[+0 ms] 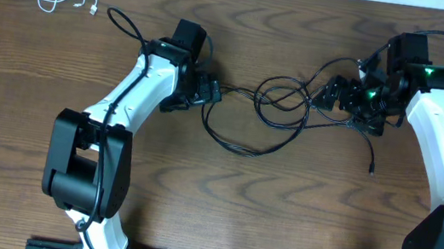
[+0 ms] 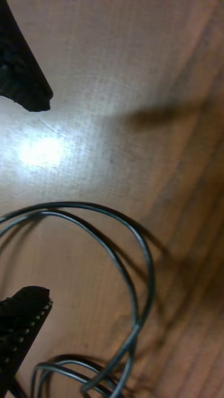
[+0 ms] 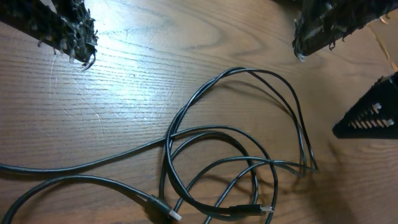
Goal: Untangle cables
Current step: 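Move the left gripper to the black cables and grasp them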
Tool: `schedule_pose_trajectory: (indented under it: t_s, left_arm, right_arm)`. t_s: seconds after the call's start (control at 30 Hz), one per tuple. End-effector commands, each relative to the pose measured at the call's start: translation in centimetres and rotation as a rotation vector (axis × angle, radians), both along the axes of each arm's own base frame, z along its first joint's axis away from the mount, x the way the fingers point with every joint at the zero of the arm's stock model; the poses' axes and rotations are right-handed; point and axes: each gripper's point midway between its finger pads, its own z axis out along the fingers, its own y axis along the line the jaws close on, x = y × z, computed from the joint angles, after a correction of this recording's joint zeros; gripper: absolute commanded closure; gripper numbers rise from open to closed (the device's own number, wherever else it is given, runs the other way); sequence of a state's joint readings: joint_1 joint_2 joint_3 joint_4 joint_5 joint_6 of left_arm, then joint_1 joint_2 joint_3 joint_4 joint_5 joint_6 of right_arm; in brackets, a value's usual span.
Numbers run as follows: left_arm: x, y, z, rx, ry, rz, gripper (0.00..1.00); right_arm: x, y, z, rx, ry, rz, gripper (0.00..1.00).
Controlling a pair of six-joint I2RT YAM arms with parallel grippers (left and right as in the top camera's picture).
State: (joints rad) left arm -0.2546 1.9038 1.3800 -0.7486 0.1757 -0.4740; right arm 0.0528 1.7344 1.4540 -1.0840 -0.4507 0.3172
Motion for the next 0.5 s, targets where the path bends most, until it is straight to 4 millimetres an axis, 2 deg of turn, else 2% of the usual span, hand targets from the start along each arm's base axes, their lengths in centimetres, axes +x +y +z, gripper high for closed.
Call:
schedule_pose_trajectory:
  t_s: [0.0,0.23,0.47]
  left_arm:
    - [0.3,1.0,-0.7,0.053,-0.015,0.024,0.04]
    - [0.8,1.4,-1.9,0.080,-0.034,0.031,0.06]
    - [0.7,1.9,-4.5,0.120,0.010,0.033,0.11]
  right_arm:
    - [0.1,0.1,0.9,-0.006,-0.034,0.019,0.01]
    - [0.1,0.1,0.9,-0.006,-0.035,0.019,0.01]
    - [0.1,0.1,0.9,-0.006,-0.035,0.019,0.01]
